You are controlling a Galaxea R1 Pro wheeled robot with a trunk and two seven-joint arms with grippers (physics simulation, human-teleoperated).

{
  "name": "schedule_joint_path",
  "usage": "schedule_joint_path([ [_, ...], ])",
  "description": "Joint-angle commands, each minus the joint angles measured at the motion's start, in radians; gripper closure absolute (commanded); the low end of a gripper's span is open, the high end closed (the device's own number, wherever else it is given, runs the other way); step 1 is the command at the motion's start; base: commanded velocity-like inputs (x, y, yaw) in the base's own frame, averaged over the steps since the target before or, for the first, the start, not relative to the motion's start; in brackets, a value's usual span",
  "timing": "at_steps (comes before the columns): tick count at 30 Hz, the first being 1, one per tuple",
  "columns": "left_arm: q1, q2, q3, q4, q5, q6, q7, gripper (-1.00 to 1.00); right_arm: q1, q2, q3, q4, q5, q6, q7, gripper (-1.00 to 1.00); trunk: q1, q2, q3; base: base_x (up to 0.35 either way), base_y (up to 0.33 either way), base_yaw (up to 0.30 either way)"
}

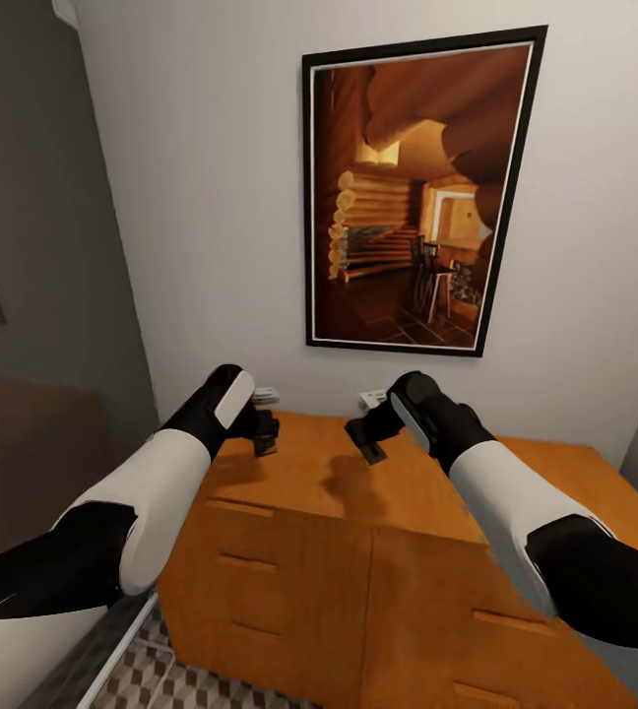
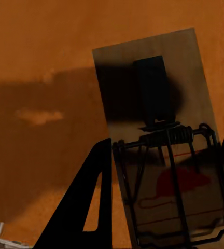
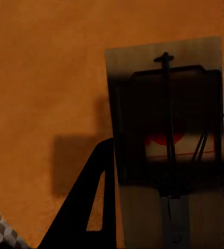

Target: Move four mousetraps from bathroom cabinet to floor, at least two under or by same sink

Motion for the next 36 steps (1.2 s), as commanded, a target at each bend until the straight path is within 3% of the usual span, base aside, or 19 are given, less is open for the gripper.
schedule_joint_path([
  [1, -0.001, 0.000, -0.003, -0.001, 0.014, 0.003, 0.010, 1.00, -0.001, -0.007, 0.003, 0.000, -0.016, 0.005, -0.003, 1.00, 0.000, -0.001, -0.001, 0.000, 0.000, -0.290],
  [6, -0.001, 0.000, -0.003, -0.001, 0.072, 0.003, 0.007, 1.00, -0.001, -0.056, 0.004, 0.000, -0.016, 0.005, -0.004, 1.00, 0.000, -0.001, -0.001, 0.000, 0.000, -0.290],
  [13, -0.001, 0.000, -0.004, -0.001, 0.096, 0.003, 0.003, 1.00, -0.001, -0.095, 0.004, 0.010, -0.018, 0.005, -0.003, 1.00, 0.000, -0.001, -0.001, 0.000, 0.000, -0.292],
  [19, -0.001, 0.000, -0.004, -0.001, 0.097, 0.002, 0.001, 1.00, -0.001, -0.105, 0.003, 0.038, -0.019, 0.005, -0.003, 1.00, 0.000, -0.001, -0.001, 0.000, 0.000, -0.219],
  [30, -0.001, 0.000, -0.004, -0.002, 0.097, 0.002, 0.001, 1.00, -0.001, -0.108, 0.003, 0.044, -0.021, 0.005, -0.002, 1.00, 0.000, -0.001, -0.001, 0.000, 0.000, -0.018],
  [31, -0.001, 0.000, -0.004, -0.003, 0.097, 0.002, -0.001, 1.00, -0.001, -0.124, 0.001, 0.060, -0.026, 0.005, 0.000, 1.00, 0.000, -0.001, -0.001, 0.000, 0.000, -0.150],
  [36, -0.001, 0.000, -0.004, -0.003, 0.097, 0.002, 0.000, 1.00, -0.001, -0.127, 0.001, 0.065, -0.027, 0.005, 0.000, 1.00, 0.000, -0.001, -0.001, -0.117, 0.000, -0.264],
])
